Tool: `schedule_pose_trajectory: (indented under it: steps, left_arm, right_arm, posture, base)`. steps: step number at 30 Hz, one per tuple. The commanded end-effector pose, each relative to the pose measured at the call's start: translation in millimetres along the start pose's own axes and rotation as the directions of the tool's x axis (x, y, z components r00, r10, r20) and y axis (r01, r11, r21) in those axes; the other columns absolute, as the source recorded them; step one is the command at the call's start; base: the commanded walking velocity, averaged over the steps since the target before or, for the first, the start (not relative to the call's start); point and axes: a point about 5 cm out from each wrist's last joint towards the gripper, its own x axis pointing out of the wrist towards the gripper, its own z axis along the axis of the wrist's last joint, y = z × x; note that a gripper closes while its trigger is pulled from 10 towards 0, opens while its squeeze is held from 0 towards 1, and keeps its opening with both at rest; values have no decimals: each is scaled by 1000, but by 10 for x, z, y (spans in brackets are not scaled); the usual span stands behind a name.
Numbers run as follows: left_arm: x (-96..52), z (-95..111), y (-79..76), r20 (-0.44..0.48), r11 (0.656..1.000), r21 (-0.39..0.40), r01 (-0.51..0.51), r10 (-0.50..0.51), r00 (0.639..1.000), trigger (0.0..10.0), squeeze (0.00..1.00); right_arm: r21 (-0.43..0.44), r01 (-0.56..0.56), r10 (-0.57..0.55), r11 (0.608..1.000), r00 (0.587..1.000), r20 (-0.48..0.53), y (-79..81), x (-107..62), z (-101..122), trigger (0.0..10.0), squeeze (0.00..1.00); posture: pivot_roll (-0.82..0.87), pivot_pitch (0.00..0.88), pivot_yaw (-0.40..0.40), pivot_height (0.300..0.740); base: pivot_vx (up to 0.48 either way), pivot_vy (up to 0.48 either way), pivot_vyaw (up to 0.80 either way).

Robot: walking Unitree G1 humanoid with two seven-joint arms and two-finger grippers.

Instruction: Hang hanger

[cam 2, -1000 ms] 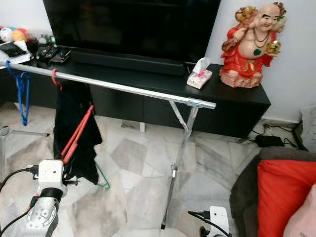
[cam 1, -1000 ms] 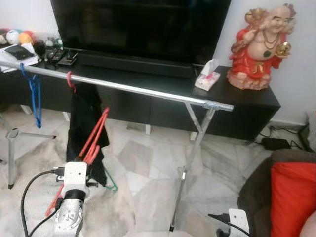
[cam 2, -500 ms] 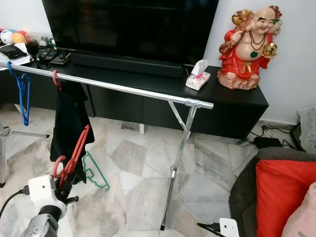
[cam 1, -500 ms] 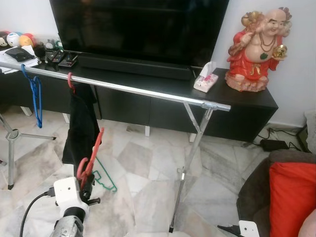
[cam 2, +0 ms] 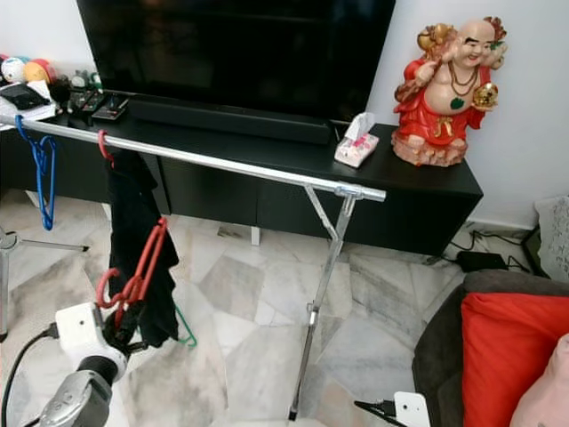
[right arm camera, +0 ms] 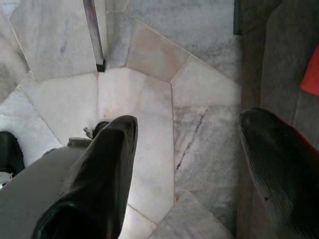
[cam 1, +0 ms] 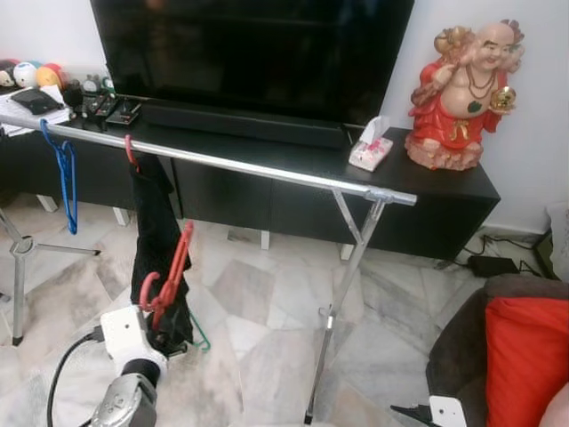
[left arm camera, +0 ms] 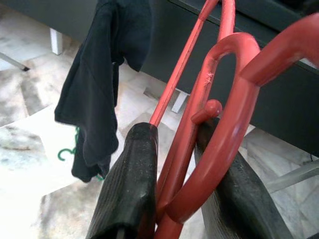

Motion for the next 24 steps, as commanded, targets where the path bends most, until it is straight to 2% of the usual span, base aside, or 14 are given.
schedule_pose_trajectory:
  steps: [1, 24]
  left_arm:
    - [13, 66, -37, 14, 999, 21, 24, -24, 1000, 10000, 0]
    - [29, 111, -56, 12, 996, 73, 57, -58, 998, 10000, 0]
  right_arm:
    - [-2, 6, -6, 1000, 1000, 3, -29, -1, 20, 10000, 0]
    - [-6, 4, -4, 1000, 1000, 1, -16, 0, 15, 10000, 0]
  posture:
    - [40, 0, -105, 740]
    - [43, 0, -104, 740]
  base:
    - [277, 0, 0]
    - [293, 0, 0]
